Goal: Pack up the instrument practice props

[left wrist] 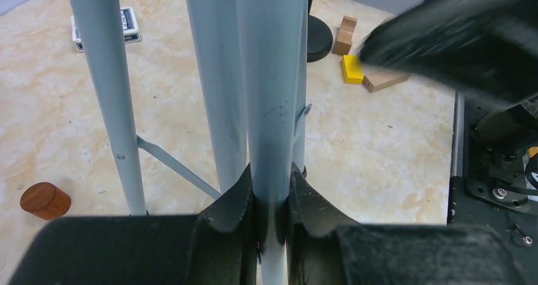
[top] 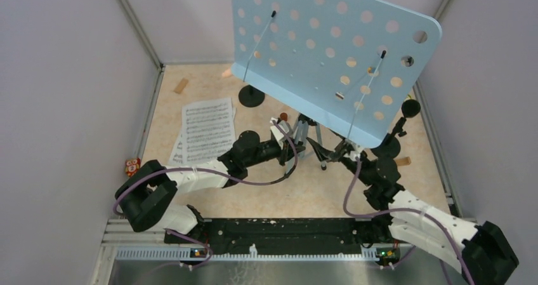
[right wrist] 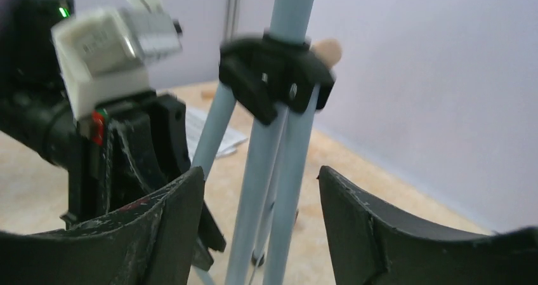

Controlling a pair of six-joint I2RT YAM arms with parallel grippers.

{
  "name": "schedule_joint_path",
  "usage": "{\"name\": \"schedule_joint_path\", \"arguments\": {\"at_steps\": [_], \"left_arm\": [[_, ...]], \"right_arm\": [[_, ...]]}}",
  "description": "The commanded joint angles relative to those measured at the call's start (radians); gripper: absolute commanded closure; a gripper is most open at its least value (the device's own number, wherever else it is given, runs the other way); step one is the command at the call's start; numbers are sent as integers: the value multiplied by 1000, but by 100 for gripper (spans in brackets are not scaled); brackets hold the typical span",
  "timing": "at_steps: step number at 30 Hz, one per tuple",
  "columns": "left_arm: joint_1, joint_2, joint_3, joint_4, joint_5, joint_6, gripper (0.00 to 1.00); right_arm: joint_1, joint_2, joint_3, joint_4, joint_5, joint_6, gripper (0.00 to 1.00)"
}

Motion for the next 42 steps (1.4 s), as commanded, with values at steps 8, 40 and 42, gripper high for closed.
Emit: {"name": "schedule_joint_path", "arguments": {"at_steps": [8,40,42], "left_arm": [[-10,60,1,-9,-36,-20,97],[-46,73,1,-61,-95,-24,44],[-48,66,-20,-50,-110,-35,43]], "right_arm": [[20,-257,80,-296,52,96,21],[64,272,166,192,207,227,15],[66,323,164,211,224,212,14]]}}
